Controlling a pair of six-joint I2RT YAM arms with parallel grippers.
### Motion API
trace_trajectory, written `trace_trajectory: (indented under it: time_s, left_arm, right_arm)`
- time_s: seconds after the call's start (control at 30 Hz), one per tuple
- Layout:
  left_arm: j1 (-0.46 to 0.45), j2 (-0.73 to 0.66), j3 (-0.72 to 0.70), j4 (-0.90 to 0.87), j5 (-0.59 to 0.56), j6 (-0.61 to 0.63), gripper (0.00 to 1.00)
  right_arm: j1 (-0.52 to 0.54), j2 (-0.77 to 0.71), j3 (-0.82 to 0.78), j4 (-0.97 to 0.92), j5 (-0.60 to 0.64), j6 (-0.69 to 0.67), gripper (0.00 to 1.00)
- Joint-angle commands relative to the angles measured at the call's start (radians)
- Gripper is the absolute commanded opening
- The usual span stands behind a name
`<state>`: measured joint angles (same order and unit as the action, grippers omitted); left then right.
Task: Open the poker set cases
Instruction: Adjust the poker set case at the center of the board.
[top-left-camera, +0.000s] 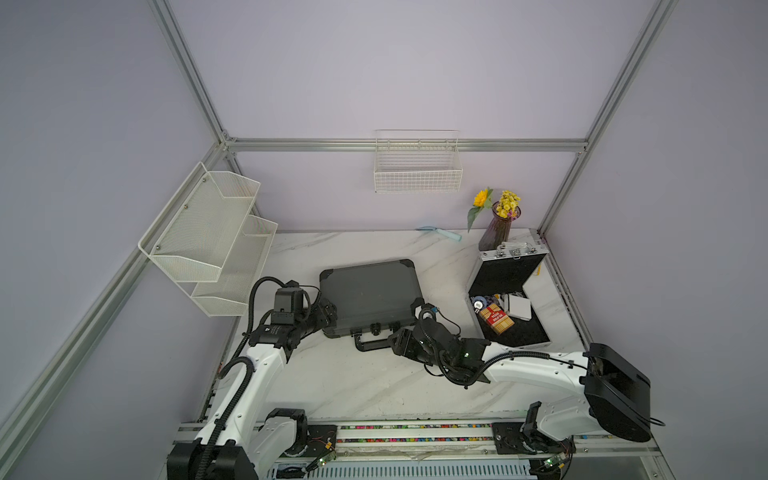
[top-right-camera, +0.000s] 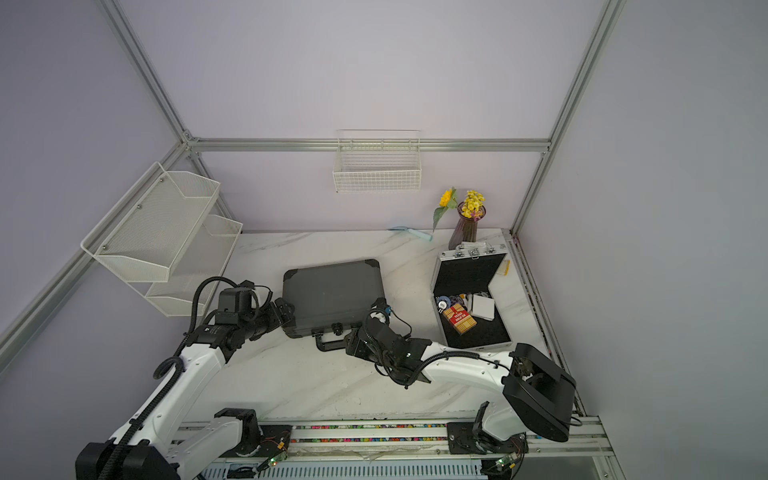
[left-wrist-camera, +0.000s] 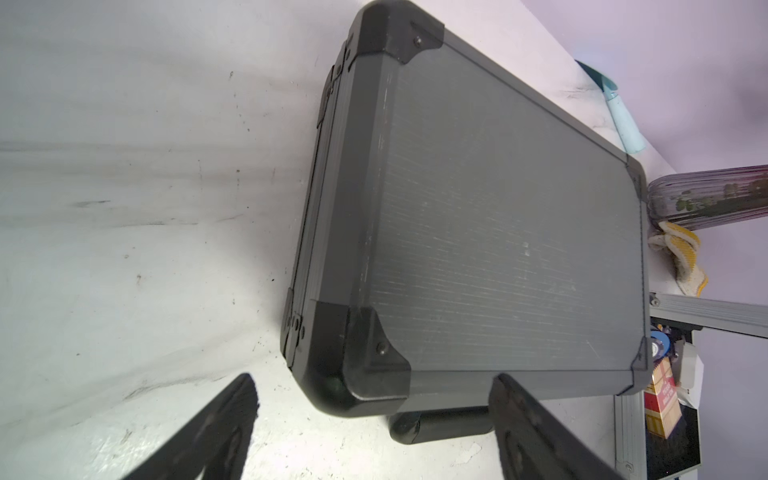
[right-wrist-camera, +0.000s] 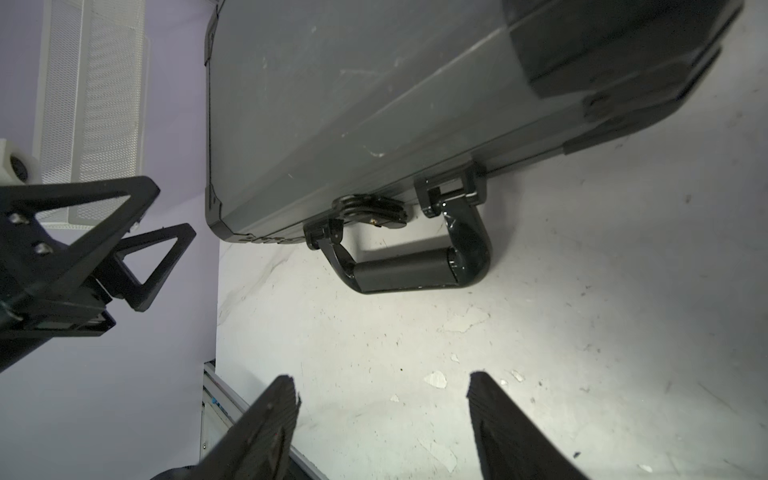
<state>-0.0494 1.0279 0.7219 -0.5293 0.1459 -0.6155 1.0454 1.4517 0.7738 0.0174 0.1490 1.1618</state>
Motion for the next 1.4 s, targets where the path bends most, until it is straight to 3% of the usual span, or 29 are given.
trace_trajectory:
  time_s: [0.0,0.17,0.53,1.37]
  left_arm:
    - [0.015,0.029,0.028,0.045,0.017,0.022,0.88]
    - [0.029,0.052,0.007,0.065,0.053,0.021,0.88]
    - [0.062,0.131,-0.028,0.09,0.173,0.04,0.87]
    - [0.083,0.204,-0.065,0.125,0.227,0.025,0.85]
  right_arm:
    - [0.007,0.044,-0.032,0.116,0.029,0.078,0.63]
    - [0.007,0.099,-0.043,0.157,0.004,0.095,0.58]
    - [0.007,0.161,-0.064,0.189,0.025,0.126,0.58]
    - [-0.074,0.283,-0.029,0.258,-0.032,0.088,0.63]
